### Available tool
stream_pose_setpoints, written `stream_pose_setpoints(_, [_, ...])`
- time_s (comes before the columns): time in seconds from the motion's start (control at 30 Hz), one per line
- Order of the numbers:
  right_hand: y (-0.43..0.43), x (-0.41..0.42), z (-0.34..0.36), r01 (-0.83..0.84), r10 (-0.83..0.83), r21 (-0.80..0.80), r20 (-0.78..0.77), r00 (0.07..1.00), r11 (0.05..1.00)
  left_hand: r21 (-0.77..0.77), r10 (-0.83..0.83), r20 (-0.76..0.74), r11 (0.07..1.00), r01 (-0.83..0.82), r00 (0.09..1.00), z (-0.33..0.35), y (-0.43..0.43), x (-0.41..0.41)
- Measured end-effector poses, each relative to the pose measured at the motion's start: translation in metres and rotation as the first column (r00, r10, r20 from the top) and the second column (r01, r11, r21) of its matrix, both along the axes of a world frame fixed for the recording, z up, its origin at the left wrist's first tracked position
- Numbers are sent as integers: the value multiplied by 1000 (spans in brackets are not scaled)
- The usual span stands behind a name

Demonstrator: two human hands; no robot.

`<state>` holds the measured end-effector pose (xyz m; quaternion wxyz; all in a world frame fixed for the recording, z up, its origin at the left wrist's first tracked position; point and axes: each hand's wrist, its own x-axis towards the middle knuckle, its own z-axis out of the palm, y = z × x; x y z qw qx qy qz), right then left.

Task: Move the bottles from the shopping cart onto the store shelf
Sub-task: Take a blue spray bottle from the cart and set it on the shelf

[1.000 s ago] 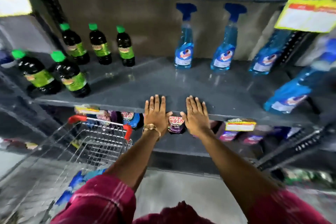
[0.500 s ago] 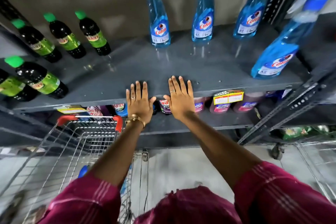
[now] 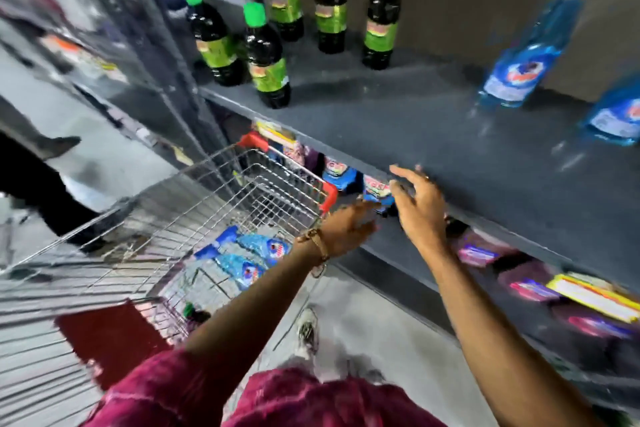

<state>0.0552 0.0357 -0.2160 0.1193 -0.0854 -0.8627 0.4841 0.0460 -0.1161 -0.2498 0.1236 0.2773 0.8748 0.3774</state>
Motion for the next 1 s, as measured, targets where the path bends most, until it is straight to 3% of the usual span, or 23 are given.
stream_pose_setpoints(0.1, [-61, -17, -4, -192, 192, 4, -46, 980, 981, 148, 249, 286, 943, -300, 925, -24, -54, -1])
stream_pose_setpoints(0.17, [-100, -29, -17, -354, 354, -10, 29, 935, 935, 176, 453, 508, 778, -603, 732, -49, -100, 0])
stream_pose_setpoints(0.23, [-131, -42, -32, -504, 501, -30, 182, 846, 863, 82, 615, 600, 589, -804, 512, -78, -142, 4])
stream_pose_setpoints(0.3, [-162, -55, -53, -624, 601, -55, 345, 721, 780, -61, 696, 656, 435, -898, 292, -113, -182, 13])
stream_pose_setpoints(0.4, [-193, -70, -84, -706, 617, -53, 536, 577, 706, -247, 706, 702, 360, -899, 90, -157, -218, 29])
stream_pose_setpoints(0.57, [-225, -94, -137, -729, 497, -38, 756, 427, 684, -329, 657, 753, 325, -886, -39, -194, -226, 28])
stream_pose_setpoints(0.73, [-228, -102, -172, -670, 397, -2, 807, 437, 742, -366, 655, 755, 385, -847, -28, -211, -207, -5])
stream_pose_setpoints(0.87, [-228, -108, -188, -665, 362, -10, 844, 395, 747, -435, 646, 761, 442, -784, -58, -235, -193, -34])
stream_pose_setpoints(0.93, [-226, -113, -193, -655, 334, 19, 849, 409, 755, -475, 680, 726, 394, -787, -97, -246, -187, -45])
stream_pose_setpoints(1.0, [-225, -119, -197, -656, 308, 50, 855, 418, 753, -499, 719, 677, 286, -818, -161, -255, -187, -53])
